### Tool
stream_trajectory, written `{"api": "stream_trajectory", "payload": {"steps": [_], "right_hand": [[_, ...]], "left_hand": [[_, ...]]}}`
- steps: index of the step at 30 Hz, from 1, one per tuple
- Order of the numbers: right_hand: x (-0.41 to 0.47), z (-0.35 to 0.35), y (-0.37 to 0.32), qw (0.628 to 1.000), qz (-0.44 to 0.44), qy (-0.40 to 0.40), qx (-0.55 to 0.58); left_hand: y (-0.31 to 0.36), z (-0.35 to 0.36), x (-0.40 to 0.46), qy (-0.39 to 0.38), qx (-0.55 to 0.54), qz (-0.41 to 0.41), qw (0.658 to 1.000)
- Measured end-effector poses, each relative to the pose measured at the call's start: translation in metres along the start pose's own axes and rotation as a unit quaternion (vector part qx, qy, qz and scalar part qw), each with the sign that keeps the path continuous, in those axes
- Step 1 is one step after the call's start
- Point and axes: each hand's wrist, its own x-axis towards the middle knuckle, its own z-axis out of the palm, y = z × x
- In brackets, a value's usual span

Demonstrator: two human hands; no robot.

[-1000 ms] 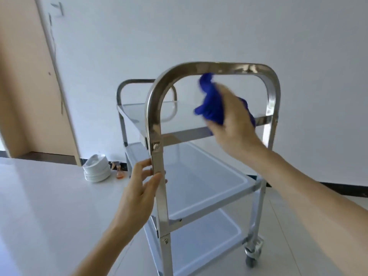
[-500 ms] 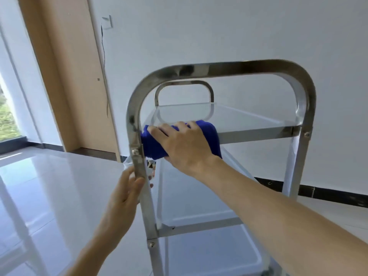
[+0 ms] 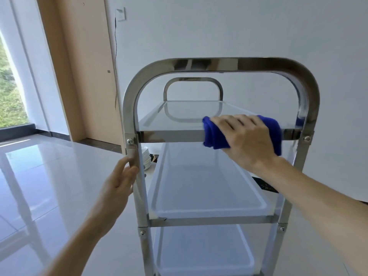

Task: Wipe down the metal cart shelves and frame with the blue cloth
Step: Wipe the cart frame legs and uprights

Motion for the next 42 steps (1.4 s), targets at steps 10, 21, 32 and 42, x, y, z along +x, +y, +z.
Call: {"api": "stream_trajectory", "payload": {"steps": [10,21,32,42], "right_hand": [[0.063,0.004,-0.100,0.993,-0.109,-0.030,0.036],[-0.032,-0.001,0.066,0.999,-0.017,-0.001,0.027],[-0.047,-0.040,0.080,0.917,0.129,-0.058,0.373],[-0.052,-0.107,0.122,0.554,0.539,0.078,0.629]], "left_hand": [[-0.003,0.004,0.000,0.039,0.036,0.018,0.998],[-0.006,0.009,0.005,0.016,0.025,0.025,0.999],[-0.008,0.026,0.003,0.038,0.003,0.029,0.999],[-0.023,0.019,0.009,0.057,0.024,0.045,0.997]]}}
